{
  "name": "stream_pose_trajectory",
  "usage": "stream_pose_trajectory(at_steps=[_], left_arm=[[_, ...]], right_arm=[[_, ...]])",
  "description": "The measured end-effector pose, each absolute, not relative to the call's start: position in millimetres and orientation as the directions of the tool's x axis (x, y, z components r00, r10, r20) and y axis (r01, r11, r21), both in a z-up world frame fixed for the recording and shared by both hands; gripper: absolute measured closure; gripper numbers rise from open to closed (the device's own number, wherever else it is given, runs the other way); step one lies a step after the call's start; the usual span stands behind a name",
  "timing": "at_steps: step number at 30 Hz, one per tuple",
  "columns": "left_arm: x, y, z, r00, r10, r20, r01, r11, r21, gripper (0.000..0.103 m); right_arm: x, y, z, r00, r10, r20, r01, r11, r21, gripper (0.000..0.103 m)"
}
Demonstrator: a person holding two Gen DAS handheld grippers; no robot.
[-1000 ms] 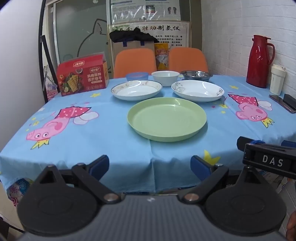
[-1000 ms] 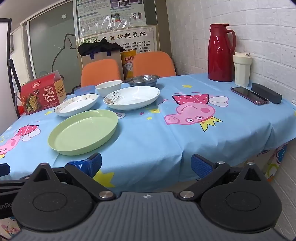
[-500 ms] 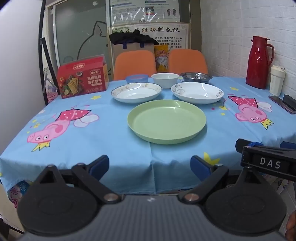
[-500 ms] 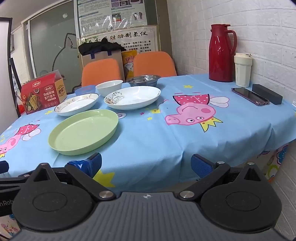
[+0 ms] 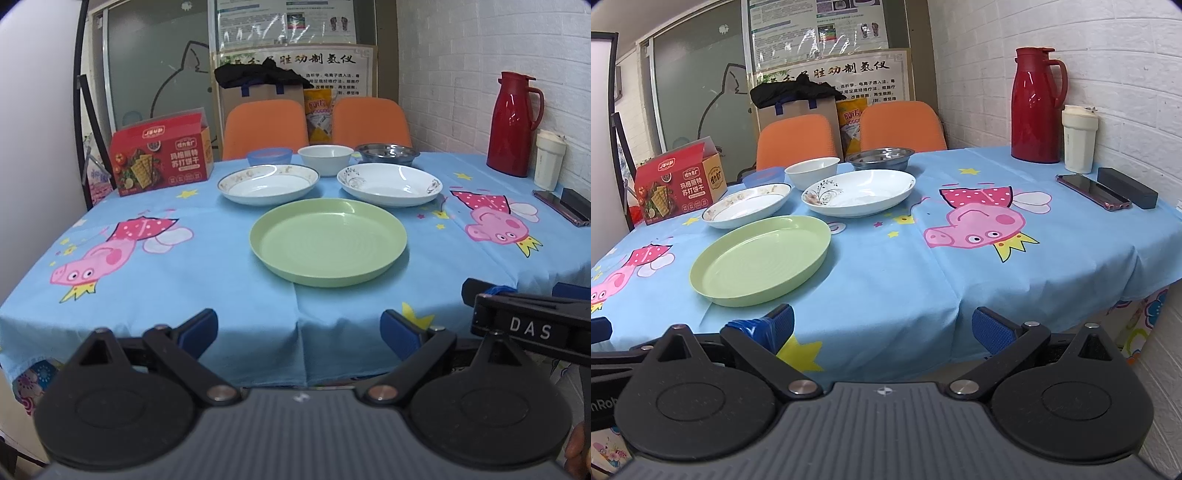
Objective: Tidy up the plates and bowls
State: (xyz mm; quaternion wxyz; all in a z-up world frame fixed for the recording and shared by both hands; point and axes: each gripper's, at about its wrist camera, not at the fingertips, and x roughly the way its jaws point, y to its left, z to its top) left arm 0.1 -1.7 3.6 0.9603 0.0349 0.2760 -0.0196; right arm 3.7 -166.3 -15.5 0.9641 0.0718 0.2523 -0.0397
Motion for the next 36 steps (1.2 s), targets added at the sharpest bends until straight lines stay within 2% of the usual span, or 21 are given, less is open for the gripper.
stream_pose_trajectory(at_steps=[36], left_arm=[[-0.9,2.3,1.0,0.840,-0.023,-0.541,0.056,0.997,0.045,0.009]], right_arm=[[4.7,-164.4,-20.9,0.863,-0.038,-0.504,0.108,0.988,0.110,0.012]])
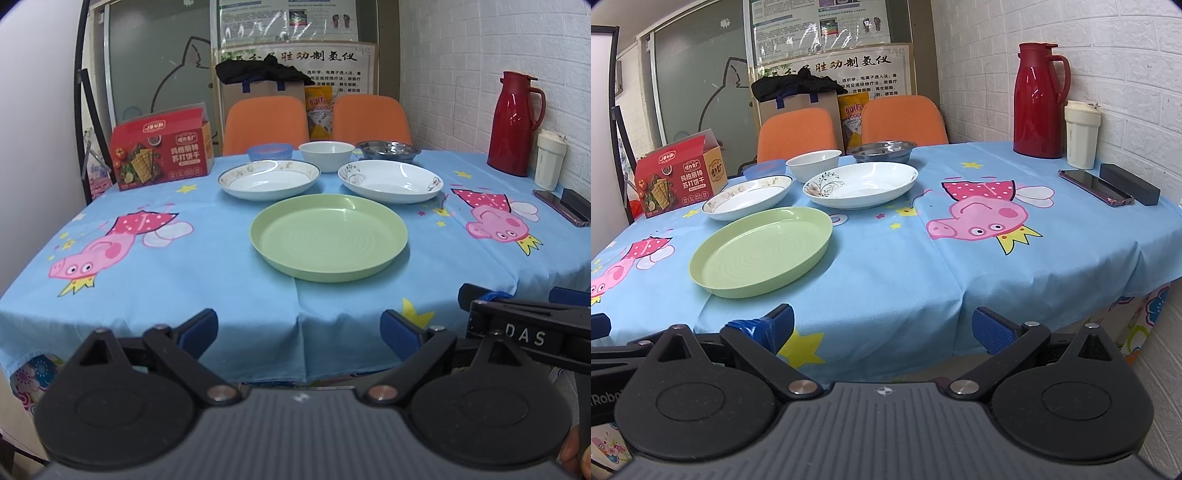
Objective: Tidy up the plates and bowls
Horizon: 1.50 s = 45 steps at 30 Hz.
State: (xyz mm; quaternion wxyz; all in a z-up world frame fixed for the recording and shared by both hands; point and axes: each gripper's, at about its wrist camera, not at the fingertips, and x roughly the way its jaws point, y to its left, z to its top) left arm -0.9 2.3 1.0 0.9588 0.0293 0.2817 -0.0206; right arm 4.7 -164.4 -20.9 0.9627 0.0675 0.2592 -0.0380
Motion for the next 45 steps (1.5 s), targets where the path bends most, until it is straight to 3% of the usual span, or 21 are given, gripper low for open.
stream_pose_trajectory(at_steps=[30,38,45], left_arm=[[15,14,8,0.841,-0.038,-0.539,0.069,0.997,0.036,0.009],[104,67,26,0.762,-0.114,-0.637,0.064,0.993,-0.100,0.010],[178,72,17,0.675,-0.172,-0.717,0.173,0.982,-0.073,0.010]], right_arm=[[4,-165,-18,0.871,-0.038,-0.490,0.103,0.989,0.107,0.012],[55,-169,-7,0.863,0.074,-0.500,0.004,0.988,0.153,0.013],[132,-150,-10,0.807,0.149,-0.571,-0.094,0.988,0.124,0.013]])
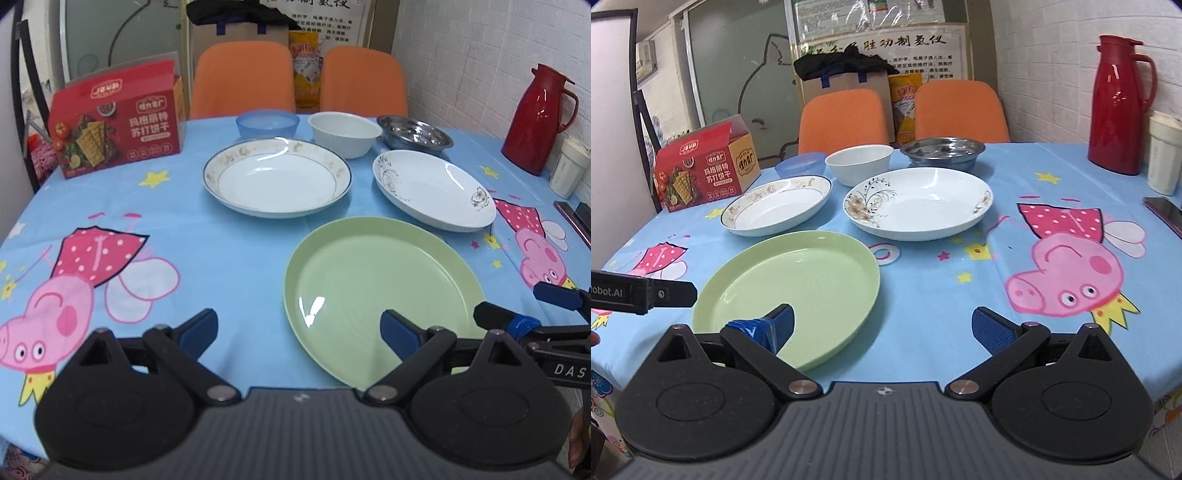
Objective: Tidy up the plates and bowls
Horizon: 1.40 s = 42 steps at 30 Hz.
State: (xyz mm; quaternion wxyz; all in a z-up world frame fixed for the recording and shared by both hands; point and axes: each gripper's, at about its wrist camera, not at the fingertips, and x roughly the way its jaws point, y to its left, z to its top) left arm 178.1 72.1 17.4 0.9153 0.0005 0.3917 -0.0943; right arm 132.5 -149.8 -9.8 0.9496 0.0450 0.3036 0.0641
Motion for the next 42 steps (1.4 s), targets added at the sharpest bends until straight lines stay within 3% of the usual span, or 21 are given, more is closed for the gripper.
stream_pose_trajectory(at_steps=[9,15,16,19,20,27,30,33,35,42], left_arm=[[228,82,-11,0.575,-0.239,-0.783,0.178,0.970,-0.165,0.010],[233,76,-12,0.577,-0.220,-0.787,0.187,0.973,-0.135,0.012],[232,75,-12,0.577,-0.215,-0.788,0.187,0.974,-0.128,0.015],[229,67,-11,0.585,-0.184,-0.790,0.198,0.977,-0.081,0.038],[229,66,-10,0.579,-0.196,-0.792,0.205,0.975,-0.091,0.041],[225,57,-10,0.587,-0.194,-0.786,0.213,0.974,-0.081,0.042],[221,50,-9,0.599,-0.196,-0.777,0.226,0.972,-0.071,0.054],[221,46,-8,0.611,-0.164,-0.774,0.194,0.980,-0.054,0.054],[223,50,-5,0.596,-0.181,-0.783,0.187,0.979,-0.084,0.064],[207,84,16,0.659,-0.100,-0.745,0.117,0.993,-0.030,0.064]], right_arm=[[174,-126,-28,0.735,0.182,-0.653,-0.185,0.981,0.065,0.013],[181,-115,-34,0.712,0.218,-0.667,-0.245,0.968,0.055,0.012],[181,-116,-34,0.712,0.225,-0.665,-0.253,0.966,0.056,0.012],[176,-119,-36,0.728,0.248,-0.640,-0.281,0.958,0.051,0.012],[177,-120,-36,0.725,0.253,-0.641,-0.292,0.955,0.047,0.012],[180,-117,-36,0.728,0.253,-0.637,-0.285,0.957,0.054,0.012],[175,-116,-40,0.759,0.257,-0.598,-0.286,0.957,0.049,0.014],[174,-105,-39,0.762,0.250,-0.598,-0.287,0.957,0.036,0.016],[176,-104,-36,0.756,0.248,-0.606,-0.277,0.960,0.046,0.016],[167,-72,-20,0.761,0.294,-0.579,-0.321,0.945,0.059,0.016]])
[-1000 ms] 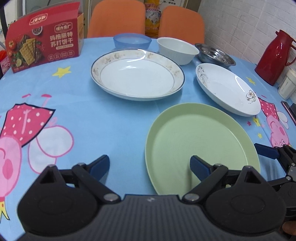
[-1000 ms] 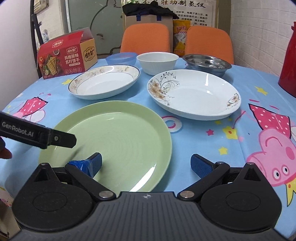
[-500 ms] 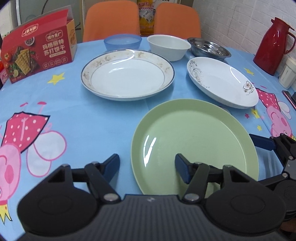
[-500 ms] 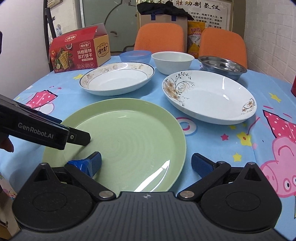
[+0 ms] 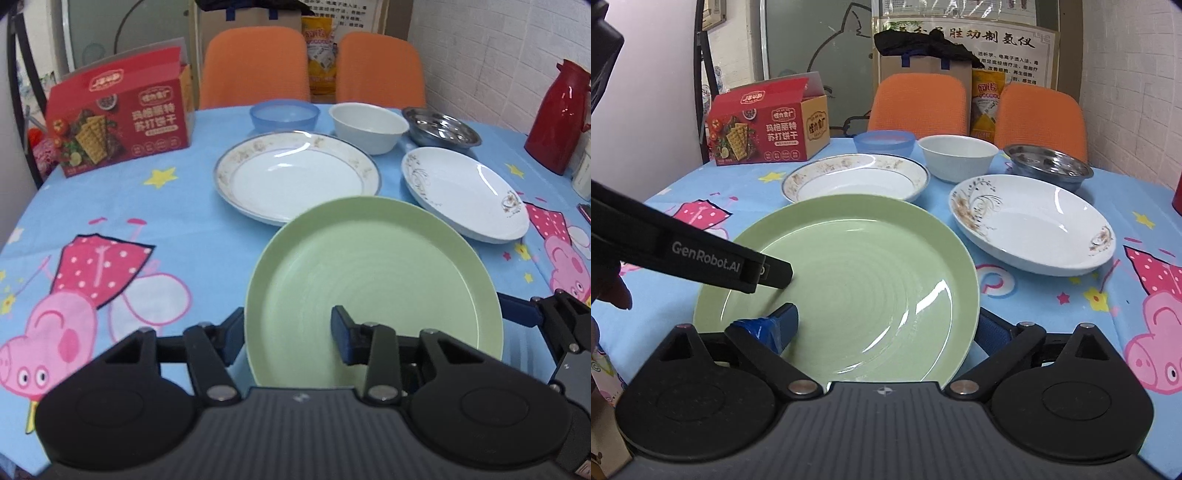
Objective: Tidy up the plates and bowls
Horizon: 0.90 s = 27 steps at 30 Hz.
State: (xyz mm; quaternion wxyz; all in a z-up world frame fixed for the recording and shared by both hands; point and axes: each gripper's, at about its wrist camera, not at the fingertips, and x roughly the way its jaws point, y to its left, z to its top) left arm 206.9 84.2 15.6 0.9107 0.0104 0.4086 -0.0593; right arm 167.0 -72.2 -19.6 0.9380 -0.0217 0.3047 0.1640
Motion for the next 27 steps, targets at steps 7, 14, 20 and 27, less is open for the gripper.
stream_pose_trajectory(at_steps=[7,14,20,27], left_arm=[[209,127,0,0.626,-0.066,-0.777,0.040,0.998,-0.052,0.064],[224,127,-13,0.633,-0.083,-0.769,0.038,0.996,-0.076,0.064],[224,126,-14,0.648,-0.093,-0.756,0.045,0.996,-0.083,0.061],[231,153,19,0.732,-0.082,-0.676,0.019,0.995,-0.100,0.017]], right_arm=[[175,-30,-27,0.712,0.365,-0.600,-0.397,0.914,0.084,0.015],[187,-26,-35,0.710,0.336,-0.619,-0.390,0.919,0.051,0.014],[186,-28,-35,0.708,0.337,-0.621,-0.395,0.918,0.048,0.014],[193,-70,5,0.758,0.372,-0.535,-0.375,0.921,0.110,0.015]])
